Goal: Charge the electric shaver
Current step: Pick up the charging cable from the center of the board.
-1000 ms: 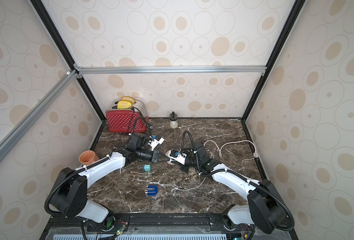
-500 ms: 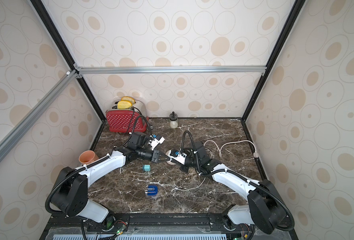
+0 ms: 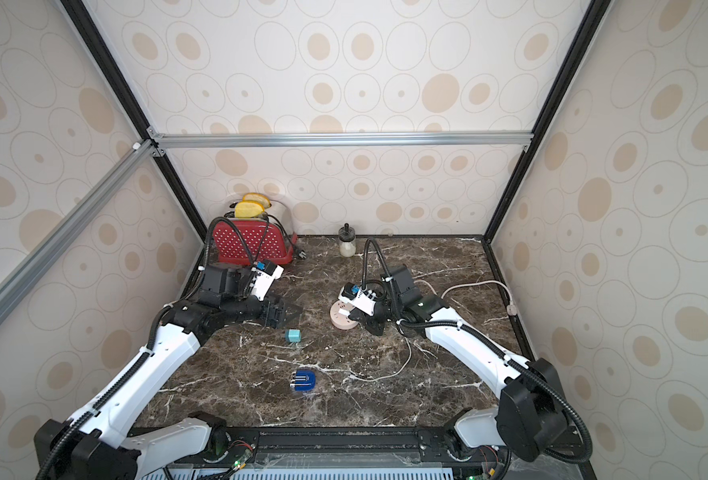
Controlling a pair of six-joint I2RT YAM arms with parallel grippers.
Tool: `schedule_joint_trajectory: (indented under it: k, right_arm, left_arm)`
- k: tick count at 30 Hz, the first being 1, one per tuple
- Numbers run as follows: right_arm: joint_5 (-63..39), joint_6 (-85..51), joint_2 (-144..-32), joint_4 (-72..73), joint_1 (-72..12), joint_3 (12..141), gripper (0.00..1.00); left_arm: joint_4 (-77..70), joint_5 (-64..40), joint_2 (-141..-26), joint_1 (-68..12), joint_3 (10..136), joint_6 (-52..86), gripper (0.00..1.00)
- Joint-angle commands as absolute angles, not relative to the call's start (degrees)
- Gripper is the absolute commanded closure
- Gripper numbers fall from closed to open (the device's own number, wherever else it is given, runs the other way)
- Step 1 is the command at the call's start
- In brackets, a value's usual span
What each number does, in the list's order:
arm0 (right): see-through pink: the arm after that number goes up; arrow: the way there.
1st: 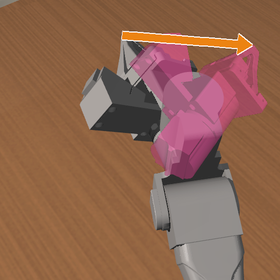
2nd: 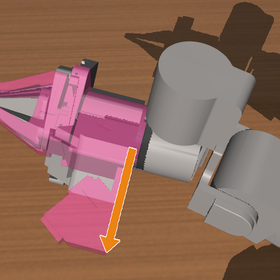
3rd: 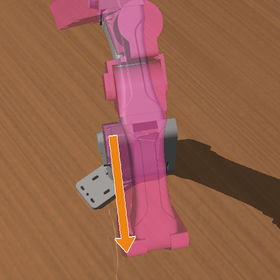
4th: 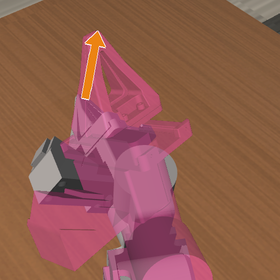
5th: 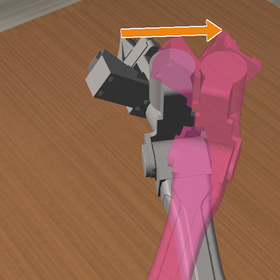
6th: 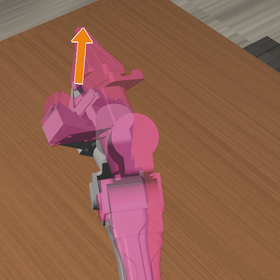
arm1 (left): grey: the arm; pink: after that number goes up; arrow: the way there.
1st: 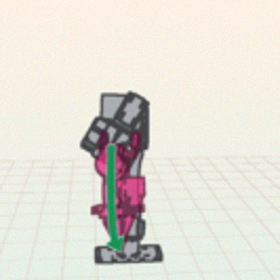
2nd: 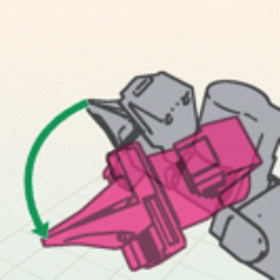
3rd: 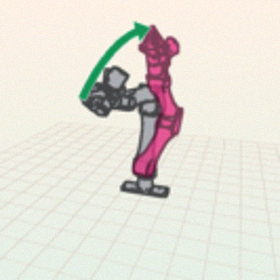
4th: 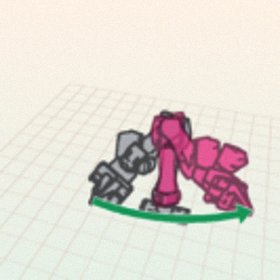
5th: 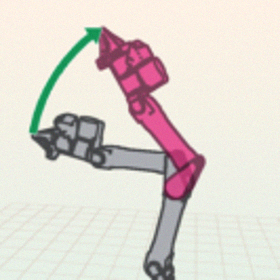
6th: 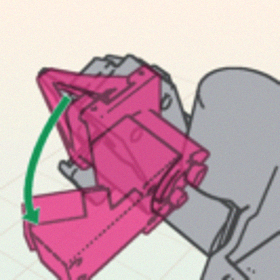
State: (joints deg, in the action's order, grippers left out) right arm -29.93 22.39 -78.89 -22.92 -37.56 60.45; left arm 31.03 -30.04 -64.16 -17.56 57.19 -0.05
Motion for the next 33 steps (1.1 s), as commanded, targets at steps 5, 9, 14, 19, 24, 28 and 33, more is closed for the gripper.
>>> schedule_joint_trajectory:
  k: [5, 9, 14, 19, 24, 28, 33]
  right_arm:
    - [-31.16, 24.09, -84.25, -37.87, -37.31, 67.28, 1.00]
    - [-33.16, 22.37, -85.00, -36.49, -37.28, 67.19, 1.00]
    - [-33.55, 19.24, -81.54, -27.02, -37.27, 62.35, 1.00]
    - [-34.67, 18.38, -79.68, -22.29, -37.50, 60.23, 1.00]
    - [-34.56, 18.38, -79.28, -18.32, -38.08, 59.54, 1.00]
    - [-34.09, 18.73, -79.93, -18.65, -38.32, 60.76, 1.00]
    - [-34.06, 18.76, -79.88, -17.84, -38.81, 60.80, 1.00]
  left_arm:
    - [35.86, -19.18, -65.55, -17.67, 51.97, -26.79, 0.09]
    - [29.12, -24.62, -66.77, -17.67, 53.06, -21.83, 0.10]
    - [9.79, -43.61, -68.24, -17.71, 50.92, -2.09, 0.11]
    - [-11.13, -50.99, -73.84, -18.75, 46.26, 21.74, 0.15]
    - [-11.08, -53.86, -78.55, -24.81, 48.49, 25.33, 0.20]
    - [-11.49, -57.04, -81.54, -26.32, 50.66, 29.72, 0.23]
    - [-12.04, -57.39, -81.64, -27.11, 50.74, 30.04, 0.31]
